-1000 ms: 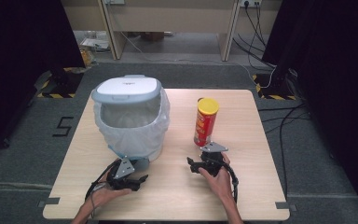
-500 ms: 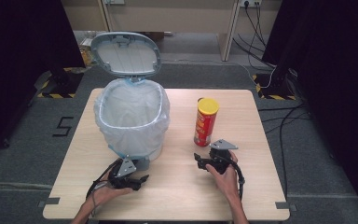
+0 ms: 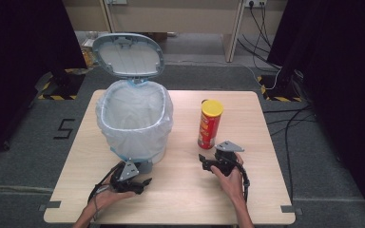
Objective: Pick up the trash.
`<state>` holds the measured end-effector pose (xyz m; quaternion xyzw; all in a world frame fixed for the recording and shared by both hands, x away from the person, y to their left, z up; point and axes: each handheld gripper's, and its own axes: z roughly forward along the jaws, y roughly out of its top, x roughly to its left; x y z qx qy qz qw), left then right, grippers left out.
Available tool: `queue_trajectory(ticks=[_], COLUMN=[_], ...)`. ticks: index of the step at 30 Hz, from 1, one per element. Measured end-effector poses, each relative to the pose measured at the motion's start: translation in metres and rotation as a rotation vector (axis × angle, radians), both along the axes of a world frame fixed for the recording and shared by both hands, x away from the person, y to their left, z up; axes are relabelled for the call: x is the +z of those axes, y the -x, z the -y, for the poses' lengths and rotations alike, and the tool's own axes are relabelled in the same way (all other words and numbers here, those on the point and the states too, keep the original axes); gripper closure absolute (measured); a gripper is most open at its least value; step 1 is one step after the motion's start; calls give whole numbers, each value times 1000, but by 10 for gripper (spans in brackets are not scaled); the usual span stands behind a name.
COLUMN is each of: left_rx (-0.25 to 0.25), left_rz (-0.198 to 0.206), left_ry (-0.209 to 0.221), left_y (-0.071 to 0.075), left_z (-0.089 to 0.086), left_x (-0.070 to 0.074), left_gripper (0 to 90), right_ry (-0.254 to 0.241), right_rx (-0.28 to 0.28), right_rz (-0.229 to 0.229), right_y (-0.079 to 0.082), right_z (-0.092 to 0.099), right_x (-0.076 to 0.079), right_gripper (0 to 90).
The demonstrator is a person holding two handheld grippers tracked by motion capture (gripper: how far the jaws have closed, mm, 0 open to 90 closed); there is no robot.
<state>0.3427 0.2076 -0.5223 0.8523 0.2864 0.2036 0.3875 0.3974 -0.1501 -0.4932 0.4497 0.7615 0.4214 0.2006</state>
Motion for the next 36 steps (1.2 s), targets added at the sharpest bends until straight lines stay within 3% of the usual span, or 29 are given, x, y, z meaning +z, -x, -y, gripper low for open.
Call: queue_trajectory(ticks=[3,5,11,12,17,18,21,29,34,36], left_rx=[-3,-3,-1,-3,-1,-2,-4,-7,-4,-4], left_rz=[-1,-5,0,1,-4,-6,-7,-10,-6,-3], left_ry=[-1,5,6,-1,10,11,11,11,11,8], left_y=[0,0,0,0,0,0,0,-1,0,0], left_z=[0,0,0,0,0,-1,-1,-1,-1,-1], left_x=[0,0,0,0,0,0,0,0,0,0], left_gripper=[262,262,262,262,262,262,262,262,262,262], right_ry=[8,-8,-31,-61,-42,-53,-28,-85,-74,-59], right_rx=[-9,-30,-58,-77,-72,-62,-60,-54,-59,-37], right_rz=[10,43,82,103,121,125,117,124,123,125], right_y=[-1,-5,-15,-19,-27,-28,-33,-54,-61,-64], right_z=[2,5,9,10,7,6,4,-1,-1,-2], right_x=[3,10,19,22,26,26,23,12,2,-1], right_gripper=[193,190,176,171,158,150,150,151,154,160])
